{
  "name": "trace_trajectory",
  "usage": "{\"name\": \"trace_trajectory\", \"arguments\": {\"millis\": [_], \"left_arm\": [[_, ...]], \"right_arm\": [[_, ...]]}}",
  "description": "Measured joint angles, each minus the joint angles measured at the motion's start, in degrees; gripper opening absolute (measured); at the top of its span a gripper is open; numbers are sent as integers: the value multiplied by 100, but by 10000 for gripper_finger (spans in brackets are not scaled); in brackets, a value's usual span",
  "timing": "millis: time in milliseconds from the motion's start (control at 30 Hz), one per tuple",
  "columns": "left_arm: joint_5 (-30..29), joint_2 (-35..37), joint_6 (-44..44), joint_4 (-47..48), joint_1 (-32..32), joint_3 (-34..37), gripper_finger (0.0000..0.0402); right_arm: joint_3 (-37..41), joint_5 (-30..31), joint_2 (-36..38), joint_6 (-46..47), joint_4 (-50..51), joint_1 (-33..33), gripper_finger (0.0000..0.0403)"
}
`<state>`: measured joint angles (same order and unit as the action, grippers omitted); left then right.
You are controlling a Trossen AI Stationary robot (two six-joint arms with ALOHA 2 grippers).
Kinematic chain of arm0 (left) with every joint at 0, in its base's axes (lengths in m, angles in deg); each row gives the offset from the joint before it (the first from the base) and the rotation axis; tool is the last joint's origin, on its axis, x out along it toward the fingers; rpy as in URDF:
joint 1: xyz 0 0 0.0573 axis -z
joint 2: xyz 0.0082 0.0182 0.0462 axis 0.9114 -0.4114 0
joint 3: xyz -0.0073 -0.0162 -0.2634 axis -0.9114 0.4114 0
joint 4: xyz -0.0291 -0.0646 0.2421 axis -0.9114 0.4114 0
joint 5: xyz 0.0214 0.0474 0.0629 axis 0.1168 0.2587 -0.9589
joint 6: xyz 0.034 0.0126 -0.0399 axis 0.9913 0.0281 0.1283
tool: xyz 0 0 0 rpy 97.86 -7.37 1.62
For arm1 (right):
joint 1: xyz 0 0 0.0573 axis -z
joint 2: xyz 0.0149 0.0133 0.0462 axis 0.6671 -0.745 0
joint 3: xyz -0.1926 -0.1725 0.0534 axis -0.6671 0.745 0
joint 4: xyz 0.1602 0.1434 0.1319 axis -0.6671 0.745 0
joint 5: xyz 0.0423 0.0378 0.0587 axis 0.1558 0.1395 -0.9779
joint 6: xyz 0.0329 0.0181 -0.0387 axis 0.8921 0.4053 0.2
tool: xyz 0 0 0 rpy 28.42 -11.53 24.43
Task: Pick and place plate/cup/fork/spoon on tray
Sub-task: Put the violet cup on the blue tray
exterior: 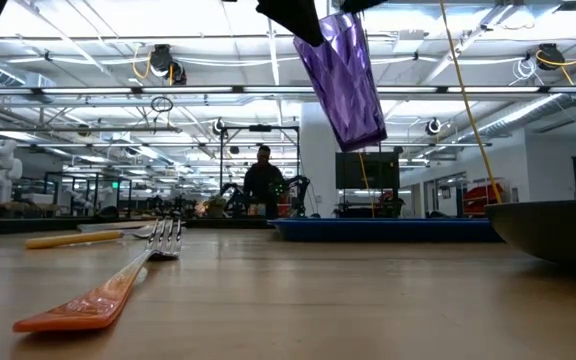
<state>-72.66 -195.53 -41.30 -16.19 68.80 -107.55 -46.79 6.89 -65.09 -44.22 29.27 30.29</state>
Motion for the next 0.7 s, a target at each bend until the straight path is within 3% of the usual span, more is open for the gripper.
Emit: {"name": "trace_trajectory", "arguments": {"millis": [200,433,700], "left_arm": [[-6,-9,218,30,-2,3,8],[-1,-17,374,-30,4,9,30],[-7,-17,526,-36,17,9,8]], "right_arm": [[-11,23,-198,-446,66,83,136],[-4,14,-287,-762,173,105,125],[-4,9,-282,-1303,321,111,96]]}}
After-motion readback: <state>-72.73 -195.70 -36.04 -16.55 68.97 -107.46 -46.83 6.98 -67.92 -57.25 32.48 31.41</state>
